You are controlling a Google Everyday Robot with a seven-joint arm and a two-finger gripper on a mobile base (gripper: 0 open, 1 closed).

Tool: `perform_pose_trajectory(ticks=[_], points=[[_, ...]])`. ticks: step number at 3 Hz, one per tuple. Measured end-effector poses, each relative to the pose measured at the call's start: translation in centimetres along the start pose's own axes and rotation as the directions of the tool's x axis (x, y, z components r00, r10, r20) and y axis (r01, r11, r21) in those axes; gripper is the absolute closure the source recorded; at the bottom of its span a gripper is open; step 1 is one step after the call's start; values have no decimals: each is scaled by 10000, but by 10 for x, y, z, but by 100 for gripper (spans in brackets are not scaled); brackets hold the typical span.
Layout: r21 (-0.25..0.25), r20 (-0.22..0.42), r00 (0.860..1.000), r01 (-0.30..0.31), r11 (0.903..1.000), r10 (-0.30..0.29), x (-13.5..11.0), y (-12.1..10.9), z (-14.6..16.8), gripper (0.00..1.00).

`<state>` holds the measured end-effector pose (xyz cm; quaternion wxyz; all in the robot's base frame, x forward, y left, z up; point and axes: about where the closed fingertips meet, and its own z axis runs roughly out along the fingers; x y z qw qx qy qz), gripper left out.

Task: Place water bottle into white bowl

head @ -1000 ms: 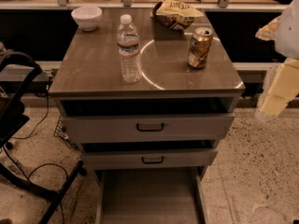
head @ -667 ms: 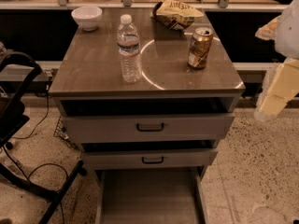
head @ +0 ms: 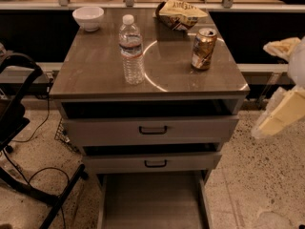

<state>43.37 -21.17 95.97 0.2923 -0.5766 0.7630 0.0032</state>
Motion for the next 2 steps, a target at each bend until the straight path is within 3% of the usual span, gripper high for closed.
perform_pose_trajectory(ticks=[1,2], points=[[417,1958,9783,-775,9961,679,12,-8,31,0],[1367,5242,8427,-2259,9645,1231,-27,-52,39,0]])
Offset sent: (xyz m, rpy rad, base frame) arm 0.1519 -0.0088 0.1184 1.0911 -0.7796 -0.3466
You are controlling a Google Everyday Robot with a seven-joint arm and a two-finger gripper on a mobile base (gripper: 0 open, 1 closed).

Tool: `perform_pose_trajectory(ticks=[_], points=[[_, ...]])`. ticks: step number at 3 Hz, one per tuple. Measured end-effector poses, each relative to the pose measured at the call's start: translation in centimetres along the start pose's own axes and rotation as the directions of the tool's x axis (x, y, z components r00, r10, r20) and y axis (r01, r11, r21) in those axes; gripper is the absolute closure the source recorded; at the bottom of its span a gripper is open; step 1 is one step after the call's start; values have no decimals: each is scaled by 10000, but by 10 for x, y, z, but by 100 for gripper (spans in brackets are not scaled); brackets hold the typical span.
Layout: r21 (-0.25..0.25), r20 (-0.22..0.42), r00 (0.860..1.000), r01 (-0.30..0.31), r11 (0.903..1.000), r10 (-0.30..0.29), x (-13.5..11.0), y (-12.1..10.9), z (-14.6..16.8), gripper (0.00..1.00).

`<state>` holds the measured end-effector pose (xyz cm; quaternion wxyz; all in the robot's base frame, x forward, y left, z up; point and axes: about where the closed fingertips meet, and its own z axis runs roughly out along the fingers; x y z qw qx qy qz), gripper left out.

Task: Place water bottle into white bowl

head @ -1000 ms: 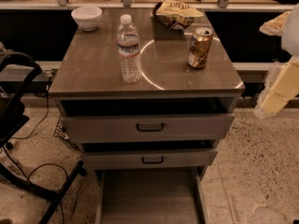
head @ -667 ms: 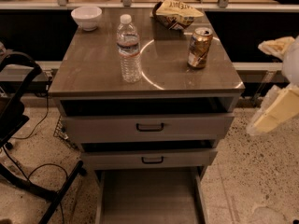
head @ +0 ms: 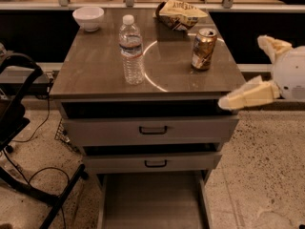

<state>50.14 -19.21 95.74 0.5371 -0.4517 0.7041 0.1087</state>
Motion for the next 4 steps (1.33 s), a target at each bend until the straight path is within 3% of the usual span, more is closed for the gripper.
perform_pose_trajectory(ticks=[1,2,3,4], points=[[1125,2552,9632,-1167,9868,849,-47,-38,8,0],[1319,3623,9229,-1896,9730,1307,-86,-45,19,0],[1319,3623,9229,-1896,9730,1307,-86,-45,19,0],[493,3626,9228,-1587,9861,1304,-95,-15,72,0]])
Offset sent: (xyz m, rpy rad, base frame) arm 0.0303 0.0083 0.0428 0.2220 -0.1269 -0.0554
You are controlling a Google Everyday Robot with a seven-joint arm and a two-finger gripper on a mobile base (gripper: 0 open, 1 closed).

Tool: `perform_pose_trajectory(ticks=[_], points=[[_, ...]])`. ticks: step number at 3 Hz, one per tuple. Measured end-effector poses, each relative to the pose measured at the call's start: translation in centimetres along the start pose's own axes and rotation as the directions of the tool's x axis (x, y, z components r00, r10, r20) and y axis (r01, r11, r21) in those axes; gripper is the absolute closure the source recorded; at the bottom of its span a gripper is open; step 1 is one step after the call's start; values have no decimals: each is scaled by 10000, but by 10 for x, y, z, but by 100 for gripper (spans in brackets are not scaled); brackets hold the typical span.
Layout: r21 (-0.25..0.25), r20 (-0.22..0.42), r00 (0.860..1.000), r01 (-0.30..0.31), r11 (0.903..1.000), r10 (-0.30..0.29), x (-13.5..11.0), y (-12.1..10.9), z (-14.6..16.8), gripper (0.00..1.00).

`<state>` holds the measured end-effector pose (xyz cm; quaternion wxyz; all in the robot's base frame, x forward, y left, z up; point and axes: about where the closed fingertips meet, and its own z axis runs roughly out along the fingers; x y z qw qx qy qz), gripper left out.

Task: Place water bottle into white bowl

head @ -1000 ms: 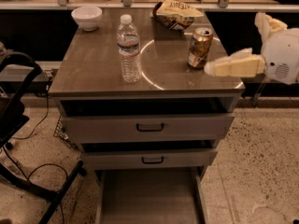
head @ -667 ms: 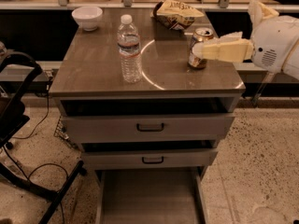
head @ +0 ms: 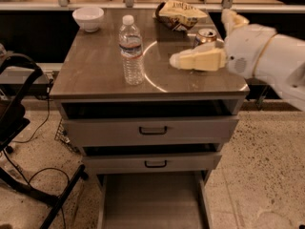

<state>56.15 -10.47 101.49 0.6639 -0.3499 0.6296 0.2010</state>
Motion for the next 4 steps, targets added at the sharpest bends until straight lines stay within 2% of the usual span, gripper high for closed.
perform_pose_trajectory(ticks=[1,2,3,4], points=[[-724,115,9996,-252,9971,261,15,24,39,0],[-1261,56,9997,-232,9917,241,24,45,81,0],[-1565,-170,9995,-296,9872,272,38,56,121,0],[-1841,-224,9979,-643,9808,612,54,61,165,3]])
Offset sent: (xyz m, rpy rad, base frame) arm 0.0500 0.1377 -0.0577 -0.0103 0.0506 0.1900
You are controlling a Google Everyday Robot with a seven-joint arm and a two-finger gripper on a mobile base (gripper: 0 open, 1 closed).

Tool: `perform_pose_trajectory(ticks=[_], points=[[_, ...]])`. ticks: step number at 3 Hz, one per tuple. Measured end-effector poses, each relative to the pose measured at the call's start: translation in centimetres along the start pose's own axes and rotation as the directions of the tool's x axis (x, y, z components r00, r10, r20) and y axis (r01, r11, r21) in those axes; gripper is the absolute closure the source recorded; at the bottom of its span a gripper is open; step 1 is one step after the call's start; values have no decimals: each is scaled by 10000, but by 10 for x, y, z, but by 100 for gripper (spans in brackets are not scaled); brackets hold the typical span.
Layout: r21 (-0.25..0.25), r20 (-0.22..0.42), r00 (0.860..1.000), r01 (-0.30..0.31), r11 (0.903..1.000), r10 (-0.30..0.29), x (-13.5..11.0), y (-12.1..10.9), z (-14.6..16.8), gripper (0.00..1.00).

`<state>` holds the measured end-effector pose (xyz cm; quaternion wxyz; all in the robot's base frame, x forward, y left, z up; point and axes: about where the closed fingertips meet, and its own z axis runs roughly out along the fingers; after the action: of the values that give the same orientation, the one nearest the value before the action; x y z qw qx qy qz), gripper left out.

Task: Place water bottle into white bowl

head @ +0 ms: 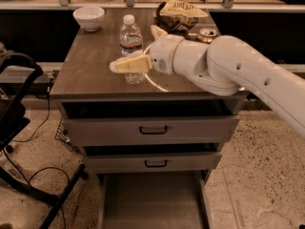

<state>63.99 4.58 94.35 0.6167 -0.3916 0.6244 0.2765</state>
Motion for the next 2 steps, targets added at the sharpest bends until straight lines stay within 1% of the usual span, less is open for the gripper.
perform_pose_trajectory(ticks=[1,2], points=[[-145,124,9998,-151,9998,152,4,0,21,26],[-188,131,9998,-143,9997,146,4,2,23,48]])
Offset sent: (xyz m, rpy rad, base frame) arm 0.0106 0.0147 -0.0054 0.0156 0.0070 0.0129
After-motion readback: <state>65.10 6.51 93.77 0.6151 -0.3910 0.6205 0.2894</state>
